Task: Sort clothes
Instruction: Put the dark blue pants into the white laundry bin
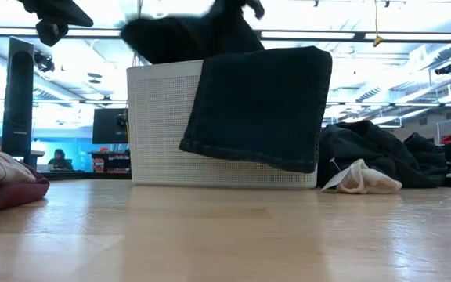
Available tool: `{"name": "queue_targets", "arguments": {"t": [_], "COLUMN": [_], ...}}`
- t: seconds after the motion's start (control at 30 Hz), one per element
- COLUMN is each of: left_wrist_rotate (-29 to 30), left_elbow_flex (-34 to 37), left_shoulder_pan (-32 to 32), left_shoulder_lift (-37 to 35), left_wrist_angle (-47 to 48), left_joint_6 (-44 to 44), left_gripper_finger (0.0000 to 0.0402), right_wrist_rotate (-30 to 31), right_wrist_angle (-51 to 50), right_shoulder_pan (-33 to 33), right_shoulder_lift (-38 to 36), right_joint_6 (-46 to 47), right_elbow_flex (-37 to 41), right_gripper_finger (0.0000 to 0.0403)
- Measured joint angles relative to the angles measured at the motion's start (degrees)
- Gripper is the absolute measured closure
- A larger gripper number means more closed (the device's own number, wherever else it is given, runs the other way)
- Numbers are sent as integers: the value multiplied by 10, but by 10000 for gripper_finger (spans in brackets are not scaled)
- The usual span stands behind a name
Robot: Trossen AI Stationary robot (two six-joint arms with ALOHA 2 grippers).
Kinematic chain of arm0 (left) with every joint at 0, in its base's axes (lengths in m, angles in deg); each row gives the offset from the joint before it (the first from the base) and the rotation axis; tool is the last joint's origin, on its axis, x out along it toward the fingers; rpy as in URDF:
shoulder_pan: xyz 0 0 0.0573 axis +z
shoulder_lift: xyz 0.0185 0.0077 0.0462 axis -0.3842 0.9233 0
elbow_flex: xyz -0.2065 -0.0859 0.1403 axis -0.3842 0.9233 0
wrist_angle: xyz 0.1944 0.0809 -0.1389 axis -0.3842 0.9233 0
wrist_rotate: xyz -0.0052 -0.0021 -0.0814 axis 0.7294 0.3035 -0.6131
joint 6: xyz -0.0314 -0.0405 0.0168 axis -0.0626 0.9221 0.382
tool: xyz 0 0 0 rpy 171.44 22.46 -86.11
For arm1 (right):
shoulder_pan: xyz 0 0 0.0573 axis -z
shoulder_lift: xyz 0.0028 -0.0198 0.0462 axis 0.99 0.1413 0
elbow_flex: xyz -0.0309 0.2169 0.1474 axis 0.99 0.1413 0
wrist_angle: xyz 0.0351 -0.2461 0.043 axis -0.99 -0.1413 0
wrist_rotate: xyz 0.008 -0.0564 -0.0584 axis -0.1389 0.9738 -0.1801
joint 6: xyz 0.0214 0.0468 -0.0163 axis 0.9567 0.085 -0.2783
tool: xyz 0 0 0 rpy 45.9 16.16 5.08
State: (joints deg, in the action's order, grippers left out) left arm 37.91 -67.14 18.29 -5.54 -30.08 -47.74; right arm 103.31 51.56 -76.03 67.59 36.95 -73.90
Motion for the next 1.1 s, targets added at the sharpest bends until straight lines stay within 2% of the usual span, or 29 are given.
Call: {"name": "queue_targets", "arguments": {"t": [0.2,0.27,0.53,0.73,0.87,1.1], "left_wrist_rotate": [5,11,44,71,86,107], "left_elbow_flex": [0,0,0,0,0,0], "left_shoulder_pan": [0,0,0,0,0,0], "left_shoulder_lift": [0,0,0,0,0,0], "left_wrist_angle": [1,1,0,0,0,-1], "left_joint_6": [0,0,0,3,6,19], "left_gripper_finger": [400,400,400,400,400,400], "right_wrist_rotate": [-59,-82,-191,-244,-253,-253], "right_wrist_angle": [-130,-145,-91,-91,-103,-136], "right_shoulder_pan": [78,96,146,181,194,213], "right_shoulder_lift": [2,5,5,4,3,5], "right_joint_6": [149,168,208,246,241,135], "right_elbow_flex": [15,32,151,247,269,242], "right_gripper_finger": [403,403,403,403,402,399]}}
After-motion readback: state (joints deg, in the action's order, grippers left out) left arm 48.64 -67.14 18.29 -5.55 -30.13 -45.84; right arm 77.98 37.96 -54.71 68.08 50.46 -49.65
